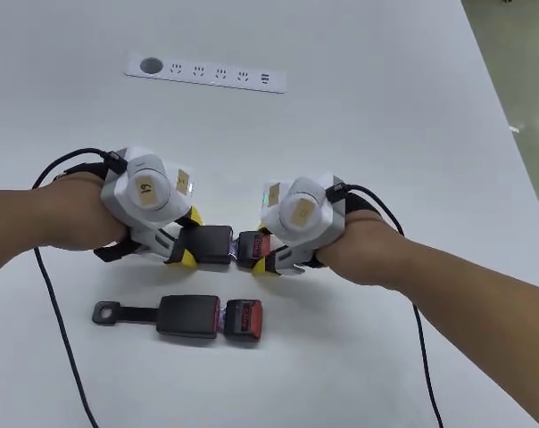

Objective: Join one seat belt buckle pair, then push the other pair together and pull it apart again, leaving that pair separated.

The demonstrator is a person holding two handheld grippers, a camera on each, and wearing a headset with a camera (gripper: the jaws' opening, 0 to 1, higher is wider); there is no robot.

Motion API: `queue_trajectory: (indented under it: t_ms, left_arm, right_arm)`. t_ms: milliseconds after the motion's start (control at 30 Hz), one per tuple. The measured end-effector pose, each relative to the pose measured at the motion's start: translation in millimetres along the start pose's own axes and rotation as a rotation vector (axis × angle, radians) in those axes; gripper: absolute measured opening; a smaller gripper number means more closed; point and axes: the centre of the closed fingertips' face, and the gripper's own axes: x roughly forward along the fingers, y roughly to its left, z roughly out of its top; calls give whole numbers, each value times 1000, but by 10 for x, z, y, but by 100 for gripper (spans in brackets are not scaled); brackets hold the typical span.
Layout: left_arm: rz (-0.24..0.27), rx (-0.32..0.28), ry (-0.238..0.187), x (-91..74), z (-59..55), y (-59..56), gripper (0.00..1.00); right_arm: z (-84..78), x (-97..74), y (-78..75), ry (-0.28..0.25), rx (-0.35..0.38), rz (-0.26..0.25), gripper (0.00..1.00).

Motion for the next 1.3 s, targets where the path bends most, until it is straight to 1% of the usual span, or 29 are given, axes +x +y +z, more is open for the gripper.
queue_trajectory:
  t_ms: [133, 367, 433, 667, 767, 867, 1033, 1100, 1133, 1300]
  left_arm:
    - [-2, 4, -2, 0, -2, 1, 31]
    - [0, 1, -4, -14, -11, 11, 31]
    - [-1, 1, -6, -13, -21, 18, 32]
    - [0, 5, 1, -9, -26, 23, 32]
    - [0, 4, 1, -18, -15, 14, 32]
    - [1, 3, 3, -21, -15, 15, 32]
    - [2, 0, 6, -30, -6, 15, 32]
    - [2, 0, 7, -30, -5, 19, 32]
    - [2, 0, 7, -31, -5, 19, 32]
    - [1, 2, 8, -36, 13, 4, 32]
  right_arm:
    - [-3, -25, 18, 4, 0, 0, 30]
    - [-93, -71, 36, 11, 15, -10, 30]
    - [-119, -90, 18, 13, 14, -10, 30]
    - [-123, -105, 9, -5, 3, -13, 31]
    - [-166, -145, 12, -1, 2, -13, 31]
    - [-262, -198, -2, 3, 3, -17, 31]
    - [-443, -293, 3, -1, 26, -16, 31]
    - [-533, -352, 6, 9, 24, -20, 32]
    - [-547, -363, 3, 9, 25, -21, 32]
    - [-770, -493, -12, 38, 35, -27, 32]
